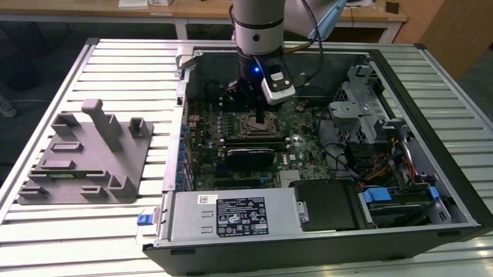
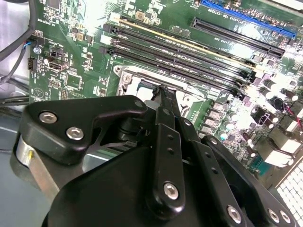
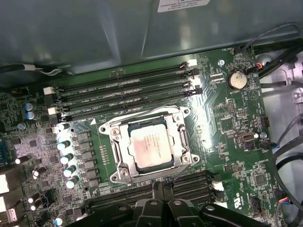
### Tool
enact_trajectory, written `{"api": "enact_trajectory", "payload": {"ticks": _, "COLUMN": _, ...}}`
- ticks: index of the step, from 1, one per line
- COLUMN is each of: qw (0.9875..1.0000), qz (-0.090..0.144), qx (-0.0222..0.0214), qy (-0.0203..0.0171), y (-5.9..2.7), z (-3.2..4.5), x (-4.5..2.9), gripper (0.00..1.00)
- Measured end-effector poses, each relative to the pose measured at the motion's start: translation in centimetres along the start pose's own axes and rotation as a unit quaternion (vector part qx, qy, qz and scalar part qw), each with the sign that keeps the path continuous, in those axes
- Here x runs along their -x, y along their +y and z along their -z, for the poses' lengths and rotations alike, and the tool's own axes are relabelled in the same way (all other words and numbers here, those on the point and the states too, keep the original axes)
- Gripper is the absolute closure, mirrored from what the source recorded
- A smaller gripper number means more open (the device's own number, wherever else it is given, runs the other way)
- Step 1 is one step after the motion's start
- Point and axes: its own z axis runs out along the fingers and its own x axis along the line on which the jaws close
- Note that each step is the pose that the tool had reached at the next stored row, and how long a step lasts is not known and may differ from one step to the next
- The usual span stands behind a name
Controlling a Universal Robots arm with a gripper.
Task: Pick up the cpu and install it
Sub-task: 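Install the second cpu locking lever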
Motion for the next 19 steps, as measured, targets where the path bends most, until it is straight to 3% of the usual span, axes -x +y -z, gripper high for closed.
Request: {"api": "enact_trajectory", "payload": {"ticks": 19, "qw": 1.0, "qz": 0.0, "qx": 0.0, "qy": 0.0, "y": -0.51, "z": -0.02, "x": 0.14, "gripper": 0.89}}
